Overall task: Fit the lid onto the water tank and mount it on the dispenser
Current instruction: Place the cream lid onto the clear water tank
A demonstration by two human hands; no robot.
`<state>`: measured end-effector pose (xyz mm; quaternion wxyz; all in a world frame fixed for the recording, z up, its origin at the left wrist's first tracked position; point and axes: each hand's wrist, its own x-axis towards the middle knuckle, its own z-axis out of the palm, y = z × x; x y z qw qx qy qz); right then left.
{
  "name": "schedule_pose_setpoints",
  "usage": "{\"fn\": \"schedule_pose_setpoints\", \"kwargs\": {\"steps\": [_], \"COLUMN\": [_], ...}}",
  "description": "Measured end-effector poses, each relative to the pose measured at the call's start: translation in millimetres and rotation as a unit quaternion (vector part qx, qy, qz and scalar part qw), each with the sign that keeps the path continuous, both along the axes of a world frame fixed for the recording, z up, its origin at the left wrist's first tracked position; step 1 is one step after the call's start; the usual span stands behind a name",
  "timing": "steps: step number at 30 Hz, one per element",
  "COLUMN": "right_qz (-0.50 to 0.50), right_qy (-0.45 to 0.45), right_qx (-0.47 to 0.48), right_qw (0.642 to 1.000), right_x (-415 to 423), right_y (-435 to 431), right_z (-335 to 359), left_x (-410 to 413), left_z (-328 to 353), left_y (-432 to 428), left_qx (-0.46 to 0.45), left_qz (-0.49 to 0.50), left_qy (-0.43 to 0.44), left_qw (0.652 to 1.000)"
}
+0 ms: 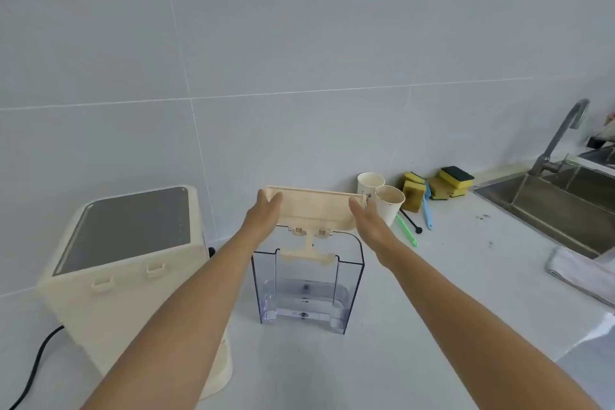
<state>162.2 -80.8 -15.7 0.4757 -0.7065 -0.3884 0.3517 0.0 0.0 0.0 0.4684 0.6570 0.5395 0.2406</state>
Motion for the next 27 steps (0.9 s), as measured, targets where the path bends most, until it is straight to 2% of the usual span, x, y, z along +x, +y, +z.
{"fn": "schedule_pose_setpoints", "kwargs": {"steps": [10, 21, 27], "right_qz": [-0.039, -0.056, -0.063], "right_qy": [0.054, 0.016, -0.026], "right_qx": [0.008, 0.039, 0.066], "right_qw": [0.998, 0.997, 0.996], "right_x": [2, -13, -36], "right_y": [15, -3, -34], "right_z": [-4, -3, -2], "left_x": [3, -6, -12], "left_z": [-5, -1, -14], "left_y": [15, 0, -24], "left_qx": [0.021, 0.025, 0.065], "left_qz": [0.036, 0.084, 0.084], "left_qy": [-0.044, -0.072, -0.098], "left_qw": [0.998, 0.993, 0.99]}}
